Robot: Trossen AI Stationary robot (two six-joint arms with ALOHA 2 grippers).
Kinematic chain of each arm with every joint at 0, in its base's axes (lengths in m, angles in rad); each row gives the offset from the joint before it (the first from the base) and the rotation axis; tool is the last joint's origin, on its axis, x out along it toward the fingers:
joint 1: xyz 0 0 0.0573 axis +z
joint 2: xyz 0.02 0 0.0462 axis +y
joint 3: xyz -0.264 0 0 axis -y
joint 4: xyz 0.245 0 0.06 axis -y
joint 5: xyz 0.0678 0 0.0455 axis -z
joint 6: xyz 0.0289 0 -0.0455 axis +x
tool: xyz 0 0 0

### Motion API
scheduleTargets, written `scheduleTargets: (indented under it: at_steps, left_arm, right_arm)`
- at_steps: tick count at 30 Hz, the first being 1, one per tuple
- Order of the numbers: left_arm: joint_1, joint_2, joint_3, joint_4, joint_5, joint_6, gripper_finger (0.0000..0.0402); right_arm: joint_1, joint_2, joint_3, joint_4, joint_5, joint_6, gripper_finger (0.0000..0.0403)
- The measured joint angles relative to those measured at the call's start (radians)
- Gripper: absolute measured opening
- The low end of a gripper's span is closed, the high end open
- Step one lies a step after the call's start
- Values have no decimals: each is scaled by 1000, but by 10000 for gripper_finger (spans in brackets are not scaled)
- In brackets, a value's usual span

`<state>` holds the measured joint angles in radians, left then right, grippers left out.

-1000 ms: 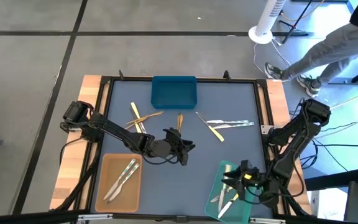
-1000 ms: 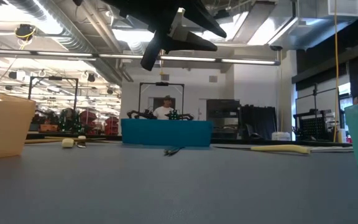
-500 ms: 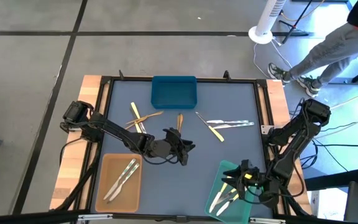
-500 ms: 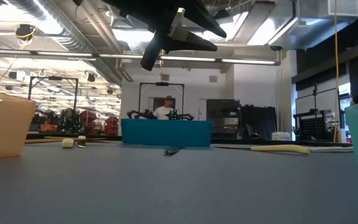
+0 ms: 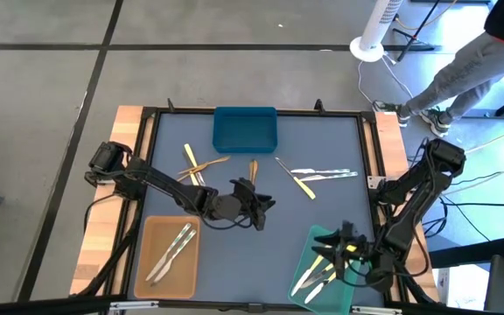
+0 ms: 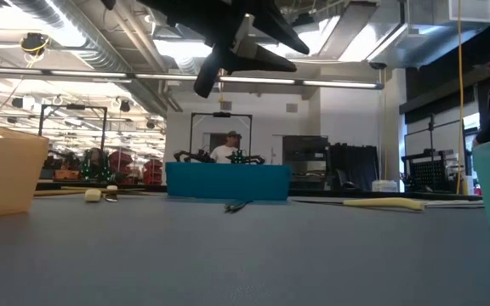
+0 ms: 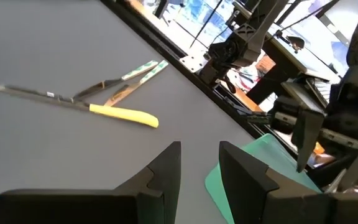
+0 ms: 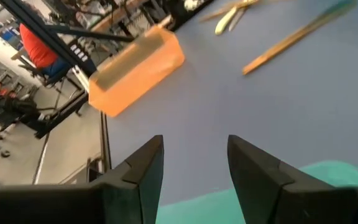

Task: Sort silverware by color (type)
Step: Put the gold knife into the blue bin

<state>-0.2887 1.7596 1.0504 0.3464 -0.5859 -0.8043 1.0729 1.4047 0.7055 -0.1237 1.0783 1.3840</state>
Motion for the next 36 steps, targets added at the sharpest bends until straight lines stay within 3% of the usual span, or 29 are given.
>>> scheduleTargets:
  at_steps: [13, 19, 28, 36]
  left_arm:
    - [8, -6, 0, 175, 29, 336, 103]
    - [18, -36, 0, 183, 31, 414, 103]
    - [33, -182, 0, 85, 31, 546, 103]
    - [42, -337, 0, -154, 29, 553, 103]
  right_arm:
    - [0, -88, 0, 1, 91, -168, 163]
    - [-4, -128, 0, 2, 93, -241, 163]
    - [-118, -183, 0, 1, 57, -322, 163]
    - [-258, -234, 0, -1, -20, -425, 163]
